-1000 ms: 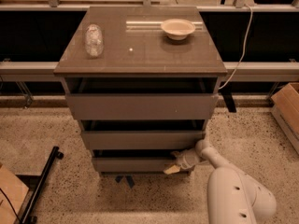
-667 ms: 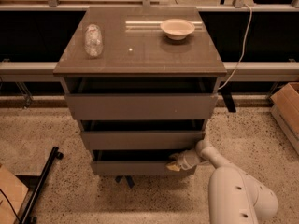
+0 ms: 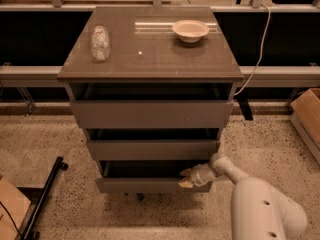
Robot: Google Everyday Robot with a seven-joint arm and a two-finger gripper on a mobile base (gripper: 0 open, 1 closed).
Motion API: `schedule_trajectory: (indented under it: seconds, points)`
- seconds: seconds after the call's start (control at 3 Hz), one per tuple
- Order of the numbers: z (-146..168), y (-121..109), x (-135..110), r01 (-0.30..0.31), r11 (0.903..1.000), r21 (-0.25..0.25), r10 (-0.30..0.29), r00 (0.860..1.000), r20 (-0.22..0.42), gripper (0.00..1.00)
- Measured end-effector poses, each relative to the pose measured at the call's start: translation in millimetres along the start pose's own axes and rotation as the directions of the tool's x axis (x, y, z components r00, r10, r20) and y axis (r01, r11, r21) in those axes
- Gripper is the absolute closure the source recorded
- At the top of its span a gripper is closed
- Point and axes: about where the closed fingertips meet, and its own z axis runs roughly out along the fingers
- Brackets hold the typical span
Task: Open bottom drawer
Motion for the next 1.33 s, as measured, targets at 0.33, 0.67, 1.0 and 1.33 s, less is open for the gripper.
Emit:
schedule_trajectory:
  seconds: [0.33,0.67,1.0,1.33]
  points:
    - [-30,46,-5,0.024,0.9981,-0.056,-0.024,1.0,0.014,1.0]
    - [-41,102,-2,0.045,0.9855,-0.163,-0.046,0.999,0.002,1.0]
    - [-39,124,0,0.045,0.9768,-0.21,-0.046,0.999,-0.001,1.0]
    - [-37,125,0,0.045,0.9763,-0.212,-0.046,0.999,0.0,0.81]
